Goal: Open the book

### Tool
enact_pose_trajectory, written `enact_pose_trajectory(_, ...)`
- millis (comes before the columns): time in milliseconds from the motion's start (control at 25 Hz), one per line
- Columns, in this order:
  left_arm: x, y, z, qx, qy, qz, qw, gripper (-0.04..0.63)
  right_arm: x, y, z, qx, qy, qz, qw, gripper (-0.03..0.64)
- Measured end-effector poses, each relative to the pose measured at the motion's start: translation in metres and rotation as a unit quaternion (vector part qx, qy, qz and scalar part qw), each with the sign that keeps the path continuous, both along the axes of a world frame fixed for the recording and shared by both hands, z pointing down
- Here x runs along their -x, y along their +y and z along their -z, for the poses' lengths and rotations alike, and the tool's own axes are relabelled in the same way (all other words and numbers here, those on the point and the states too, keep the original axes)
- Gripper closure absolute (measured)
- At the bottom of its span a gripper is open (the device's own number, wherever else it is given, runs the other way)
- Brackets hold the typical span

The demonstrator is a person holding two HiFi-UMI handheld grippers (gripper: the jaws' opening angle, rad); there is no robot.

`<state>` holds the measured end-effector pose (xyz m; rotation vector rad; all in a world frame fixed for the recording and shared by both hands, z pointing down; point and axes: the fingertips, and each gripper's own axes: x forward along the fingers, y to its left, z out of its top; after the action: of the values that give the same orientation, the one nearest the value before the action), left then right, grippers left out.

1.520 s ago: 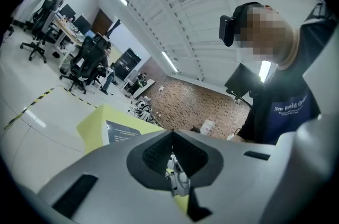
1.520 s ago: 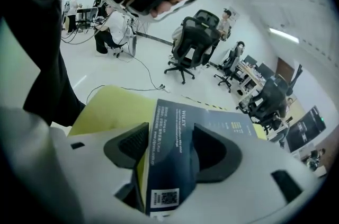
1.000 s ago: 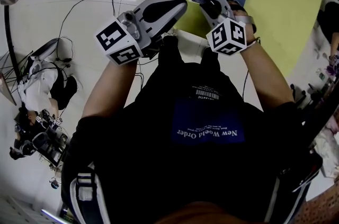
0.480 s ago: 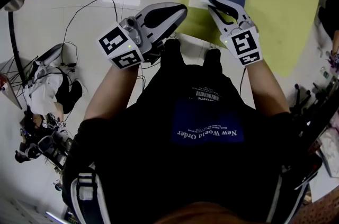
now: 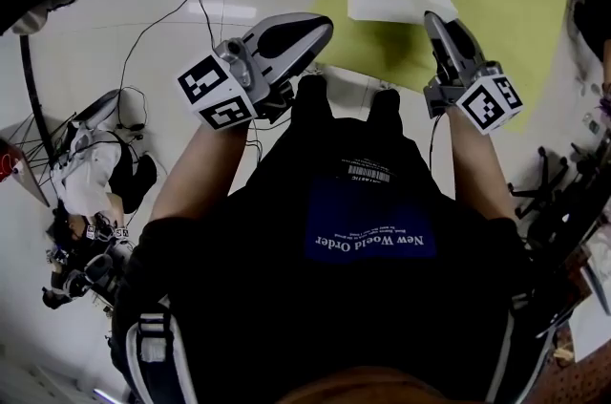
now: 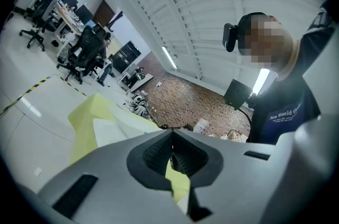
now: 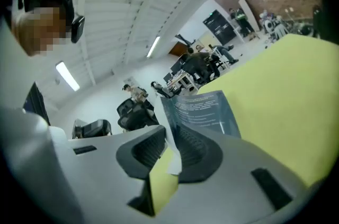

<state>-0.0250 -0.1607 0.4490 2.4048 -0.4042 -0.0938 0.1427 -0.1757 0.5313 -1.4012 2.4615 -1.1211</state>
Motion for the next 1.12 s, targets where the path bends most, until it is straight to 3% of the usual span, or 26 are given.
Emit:
enact_pose_trajectory(160,-0.019,0.007,0.011,-0.004,-0.002,-0.007,1.0,0.592,-0.044,0.01,0.013,0.006,-0.087,-0.05,0.995,0.555)
enact_pose_trajectory(360,-0.026,0.008,0.013,-0.006,-0.002,-0.017,0.9998,0.592,-0.095,0.02,0.009,0.008,-0.141,-0.12,0.983,0.554)
enact_pose_trajectory(680,-0.054,0.013,0.019,-0.008,0.001,-0.042,0.9991,0.592,-0.168,0.029,-0.015,0.042,-0.158,-0.213,0.963,0.56)
enact_pose_trajectory(920,-0.073,0.014,0.02,-0.005,0.004,-0.056,0.9984,0.592,-0.189,0.025,-0.033,0.075,-0.175,-0.241,0.952,0.556)
enact_pose_trajectory(1120,-0.082,0.015,0.019,-0.001,0.005,-0.066,0.9978,0.592,-0.197,0.021,-0.044,0.104,-0.104,-0.24,0.959,0.507)
